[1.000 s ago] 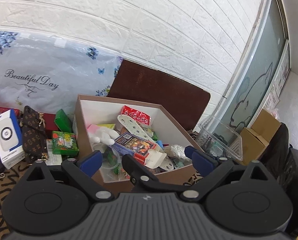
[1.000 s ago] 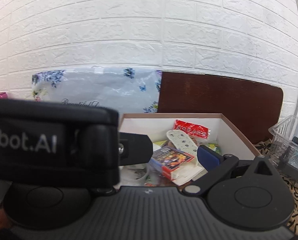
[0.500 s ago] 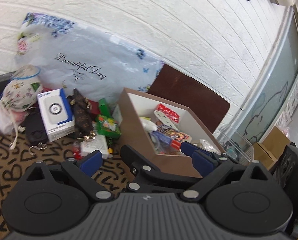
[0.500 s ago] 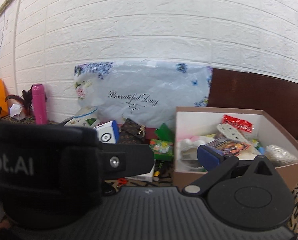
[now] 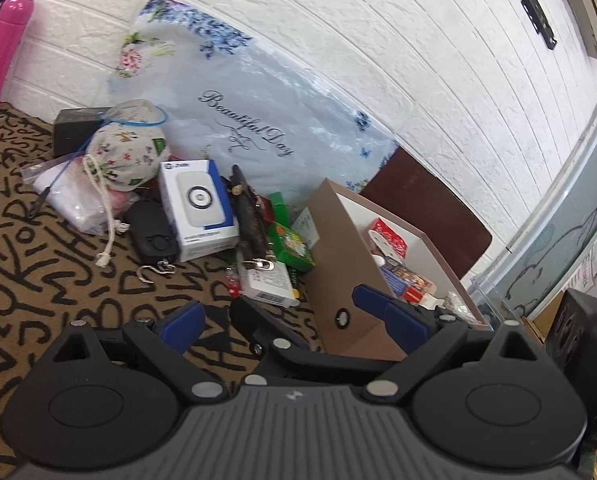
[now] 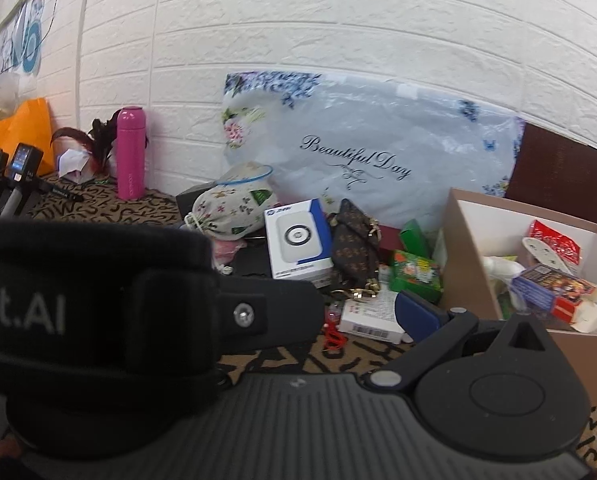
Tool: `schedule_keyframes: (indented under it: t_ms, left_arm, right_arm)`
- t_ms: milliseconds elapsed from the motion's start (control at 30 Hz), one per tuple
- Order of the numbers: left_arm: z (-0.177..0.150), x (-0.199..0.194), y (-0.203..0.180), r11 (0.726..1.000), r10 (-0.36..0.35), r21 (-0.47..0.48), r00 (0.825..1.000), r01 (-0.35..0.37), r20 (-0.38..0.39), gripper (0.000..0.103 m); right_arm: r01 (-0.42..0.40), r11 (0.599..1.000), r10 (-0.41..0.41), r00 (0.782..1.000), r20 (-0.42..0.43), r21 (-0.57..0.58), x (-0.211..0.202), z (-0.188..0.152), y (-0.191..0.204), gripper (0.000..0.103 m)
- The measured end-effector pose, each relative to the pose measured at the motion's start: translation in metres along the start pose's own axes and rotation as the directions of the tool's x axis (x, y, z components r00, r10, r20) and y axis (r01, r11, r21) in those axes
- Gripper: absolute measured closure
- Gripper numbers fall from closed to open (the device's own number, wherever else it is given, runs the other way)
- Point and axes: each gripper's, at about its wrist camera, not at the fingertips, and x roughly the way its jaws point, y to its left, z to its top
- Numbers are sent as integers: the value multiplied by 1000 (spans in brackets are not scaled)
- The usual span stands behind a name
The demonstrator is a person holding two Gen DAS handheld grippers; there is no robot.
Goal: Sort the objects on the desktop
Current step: 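Move the left gripper back over the table toward the black key fob, then grasp the black key fob with metal ring using the left gripper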
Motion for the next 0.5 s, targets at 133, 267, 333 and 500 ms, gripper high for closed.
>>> schedule_keyframes:
  t_ms: [133, 267, 333, 500]
  left_arm:
    - [3, -6, 25, 999, 26, -32, 999, -25, 19, 3]
    - [8, -5, 47, 997, 51, -64, 998, -49, 21, 4]
    - [11, -3, 57, 995, 68, -80, 998, -66, 20, 4]
    - [18, 10, 78, 990, 92, -104, 996, -92, -8, 4]
  right_arm:
    - [-13, 1000, 12, 1000, -17, -8, 12, 1, 15, 2]
    - [-27, 999, 26, 999, -24, -42, 24, -1, 30, 2]
    - [-30, 998, 28, 999, -33, -56, 32, -2, 34, 2]
    - [-40, 998, 38, 998, -50, -47, 53, -4, 36, 2]
